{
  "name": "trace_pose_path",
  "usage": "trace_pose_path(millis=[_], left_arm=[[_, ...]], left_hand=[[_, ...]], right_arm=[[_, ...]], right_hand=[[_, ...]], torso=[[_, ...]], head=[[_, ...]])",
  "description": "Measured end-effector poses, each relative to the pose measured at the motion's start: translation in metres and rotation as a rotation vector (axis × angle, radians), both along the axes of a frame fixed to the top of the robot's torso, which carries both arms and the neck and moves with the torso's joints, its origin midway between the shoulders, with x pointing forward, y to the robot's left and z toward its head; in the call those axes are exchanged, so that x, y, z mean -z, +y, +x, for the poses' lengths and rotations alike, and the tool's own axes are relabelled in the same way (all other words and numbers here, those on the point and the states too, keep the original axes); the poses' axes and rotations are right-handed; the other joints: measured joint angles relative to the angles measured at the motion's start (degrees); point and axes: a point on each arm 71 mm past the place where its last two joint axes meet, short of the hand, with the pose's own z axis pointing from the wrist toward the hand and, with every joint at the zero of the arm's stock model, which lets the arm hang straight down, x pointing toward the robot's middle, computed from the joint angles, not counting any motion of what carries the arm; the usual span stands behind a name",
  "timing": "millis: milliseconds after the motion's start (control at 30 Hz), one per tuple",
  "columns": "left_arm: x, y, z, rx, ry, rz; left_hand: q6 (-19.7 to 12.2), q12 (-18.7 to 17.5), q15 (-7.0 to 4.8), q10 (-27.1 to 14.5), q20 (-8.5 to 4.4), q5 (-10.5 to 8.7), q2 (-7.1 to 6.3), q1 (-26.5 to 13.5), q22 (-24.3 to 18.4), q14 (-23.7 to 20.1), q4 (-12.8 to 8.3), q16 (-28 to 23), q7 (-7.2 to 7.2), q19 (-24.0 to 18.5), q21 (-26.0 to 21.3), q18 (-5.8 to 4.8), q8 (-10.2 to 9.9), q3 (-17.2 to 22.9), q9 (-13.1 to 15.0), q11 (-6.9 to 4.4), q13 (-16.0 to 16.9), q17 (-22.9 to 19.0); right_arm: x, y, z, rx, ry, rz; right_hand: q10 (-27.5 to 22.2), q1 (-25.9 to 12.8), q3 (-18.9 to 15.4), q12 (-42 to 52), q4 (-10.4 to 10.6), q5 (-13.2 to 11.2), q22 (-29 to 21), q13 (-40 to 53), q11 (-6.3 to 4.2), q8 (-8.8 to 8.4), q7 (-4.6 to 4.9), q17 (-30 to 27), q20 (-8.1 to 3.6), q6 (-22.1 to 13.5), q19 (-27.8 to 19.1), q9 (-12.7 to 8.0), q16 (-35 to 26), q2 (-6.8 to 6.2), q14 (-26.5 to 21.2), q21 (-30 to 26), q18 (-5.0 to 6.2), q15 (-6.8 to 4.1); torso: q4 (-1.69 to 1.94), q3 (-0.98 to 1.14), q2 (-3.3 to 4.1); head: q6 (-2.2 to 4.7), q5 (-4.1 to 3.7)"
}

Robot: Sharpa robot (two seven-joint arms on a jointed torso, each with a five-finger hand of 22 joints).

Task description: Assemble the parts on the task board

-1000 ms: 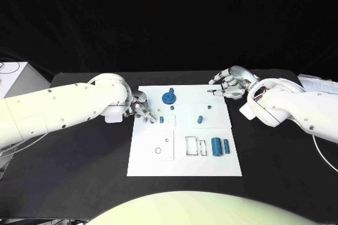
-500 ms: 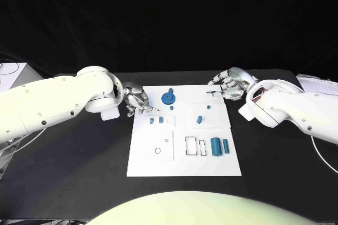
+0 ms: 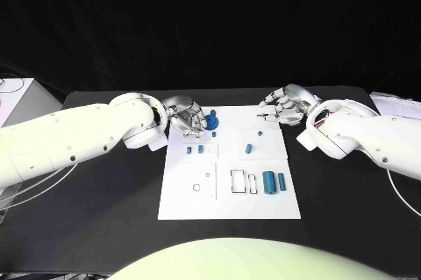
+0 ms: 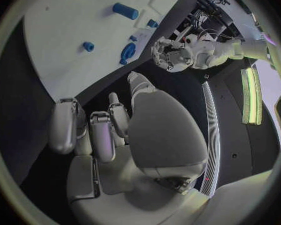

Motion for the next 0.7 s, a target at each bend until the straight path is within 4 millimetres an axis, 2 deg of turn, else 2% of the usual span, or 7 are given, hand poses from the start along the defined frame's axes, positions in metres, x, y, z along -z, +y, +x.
trace_pose_path(millis=[100, 167, 300, 333, 467, 633, 700], left_arm=[[0.004, -0.011, -0.001, 0.054, -0.111, 0.009], [0.007, -0.016, -0.001, 0.088, -0.170, 0.025], [0.012, -0.024, 0.000, 0.145, -0.267, 0.065], [0.013, -0.026, 0.000, 0.162, -0.297, 0.081], [0.015, -0.032, 0.000, 0.209, -0.375, 0.127], [0.015, -0.041, 0.000, 0.253, -0.434, 0.175], [0.016, -0.045, 0.000, 0.266, -0.449, 0.195]], left_hand=[[0.1, -1.1, -0.09, -0.3, 0.14, -0.23, -0.88, -0.5, 1.2, -0.3, -1.4, 0.0, 0.02, -0.6, 1.3, -0.02, -1.5, 0.6, -1.7, 0.32, -1.5, -0.8], [0.5, -1.6, 0.20, -1.0, 0.14, -0.23, -1.19, -0.8, 1.7, -0.6, -2.0, 0.0, -0.31, -0.9, 1.8, -0.02, -2.1, 0.8, -2.4, 0.42, -2.1, -1.2], [0.6, -2.3, 0.25, -2.2, 0.47, -0.22, -1.72, -0.9, 2.5, -1.1, -3.2, 0.0, -1.13, -1.3, 2.6, -0.02, -3.0, 0.9, -3.5, 0.67, -3.2, -1.8], [0.6, -2.3, 0.44, -2.5, 0.51, -0.22, -1.72, -0.9, 2.6, -1.3, -3.3, 0.0, -1.28, -1.3, 2.7, -0.02, -3.2, 0.8, -3.8, 0.84, -3.4, -2.0], [1.0, -2.6, 0.51, -3.1, 0.71, -0.48, -2.08, -1.2, 3.1, -1.3, -3.9, 0.2, -1.75, -1.5, 3.2, -0.03, -3.8, 0.7, -4.5, 0.82, -4.0, -2.4], [2.6, -2.6, 0.51, -3.4, 0.71, -0.50, -2.01, -2.1, 3.4, -1.3, -4.5, 1.6, -2.28, -1.5, 3.6, -0.03, -5.0, 0.4, -5.7, 0.52, -4.6, -2.7], [3.4, -2.1, 0.51, -4.6, 0.71, -1.60, -2.24, -4.1, 3.4, -1.3, -4.6, 2.5, -3.03, -1.5, 3.6, -0.03, -6.4, -0.9, -6.6, 0.51, -5.1, -3.1]], right_arm=[[0.000, 0.000, 0.000, -0.001, -0.002, 0.001], [0.000, 0.000, 0.000, -0.001, -0.004, 0.002], [-0.001, 0.000, 0.001, -0.003, -0.012, 0.005], [-0.001, 0.000, 0.001, -0.004, -0.016, 0.007], [-0.002, 0.000, 0.001, -0.004, -0.032, 0.014], [-0.004, 0.001, 0.001, -0.002, -0.051, 0.023], [-0.004, 0.001, 0.001, -0.001, -0.058, 0.026]], right_hand=[[-1.8, 0.0, 0.2, -1.4, -0.2, 0.0, 0.0, -0.9, -0.10, 0.00, 0.00, 0.0, -0.38, 0.0, -0.4, 0.0, -0.6, 0.00, 0.0, -1.5, -0.01, 0.00], [-3.2, 0.0, 0.6, -2.8, -0.1, 0.0, 0.0, -2.4, -0.17, 0.02, 0.00, 0.0, -0.40, 0.0, -1.0, -0.1, -1.2, 0.00, 0.0, -2.8, 0.89, 0.00], [-6.6, 0.0, 1.4, -6.9, -0.2, 0.2, -2.2, -6.7, -0.27, 0.45, -0.24, 0.0, -0.43, -0.2, -2.7, -0.3, -2.8, 0.00, 0.0, -6.9, 1.04, 0.00], [-7.6, 0.0, 1.7, -8.2, -0.2, 0.4, -3.0, -8.1, -0.33, 0.45, -0.31, 0.0, -0.54, -0.3, -3.0, -0.3, -3.3, 0.00, 0.0, -8.1, 1.80, 0.00], [-9.8, 0.0, 3.1, -11.5, -0.3, 1.6, -4.8, -11.8, -0.62, 1.12, -0.41, 0.0, -0.53, -0.4, -3.8, -0.4, -4.3, 0.00, 0.0, -10.9, 1.81, 0.00], [-9.9, 0.0, 3.3, -11.5, -0.1, 1.9, -4.9, -12.3, -0.64, 1.12, -0.41, 0.0, -0.53, -0.4, -3.8, -0.4, -4.4, 0.00, 0.0, -11.1, 1.81, 0.00], [-9.9, 0.2, 3.4, -11.8, -0.2, 2.2, -4.9, -12.5, -0.66, 1.12, -0.41, 0.0, -0.53, -0.4, -3.8, -0.4, -4.4, -0.23, 0.0, -11.1, 1.81, 0.00]], torso=[[-0.03, -0.03, 0.02], [-0.04, -0.03, 0.02], [-0.05, -0.05, 0.02], [-0.05, -0.05, 0.02], [-0.05, -0.07, 0.03], [-0.05, -0.09, 0.05], [-0.05, -0.09, 0.05]], head=[[0.00, -0.05], [0.00, -0.08], [0.00, -0.21], [0.00, -0.24], [0.00, -0.40], [0.00, -0.46], [0.00, -0.49]])
